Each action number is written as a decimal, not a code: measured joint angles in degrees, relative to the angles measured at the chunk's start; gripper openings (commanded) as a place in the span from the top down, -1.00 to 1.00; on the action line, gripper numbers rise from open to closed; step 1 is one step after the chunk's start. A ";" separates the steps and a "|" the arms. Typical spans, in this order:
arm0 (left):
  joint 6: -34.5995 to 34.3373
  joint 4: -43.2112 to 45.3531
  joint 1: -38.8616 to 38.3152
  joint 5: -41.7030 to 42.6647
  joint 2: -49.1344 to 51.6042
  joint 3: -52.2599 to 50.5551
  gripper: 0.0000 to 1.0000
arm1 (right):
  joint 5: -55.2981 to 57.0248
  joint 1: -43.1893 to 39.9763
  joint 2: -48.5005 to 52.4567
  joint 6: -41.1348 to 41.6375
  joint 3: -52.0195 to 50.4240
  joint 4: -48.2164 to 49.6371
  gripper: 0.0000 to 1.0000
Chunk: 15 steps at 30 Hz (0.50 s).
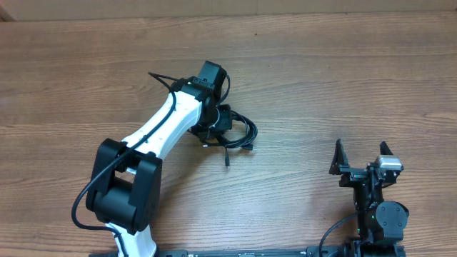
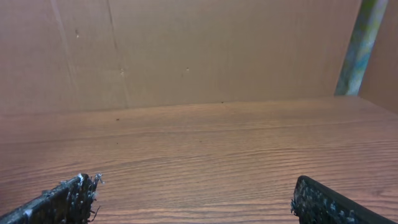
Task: Untangle cables
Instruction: 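Lift the grasped coil slightly with the left gripper, then move the right gripper toward the coil held by the left gripper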
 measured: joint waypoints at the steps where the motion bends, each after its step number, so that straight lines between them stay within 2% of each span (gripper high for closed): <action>1: 0.00 -0.09 0.00 0.42 0.00 0.00 0.92 | 0.00 0.00 0.00 0.00 0.00 -0.02 -0.99; 15: -1.11 -0.04 -0.94 1.70 0.00 0.02 0.91 | -0.02 0.00 0.00 -0.02 0.00 0.00 -1.00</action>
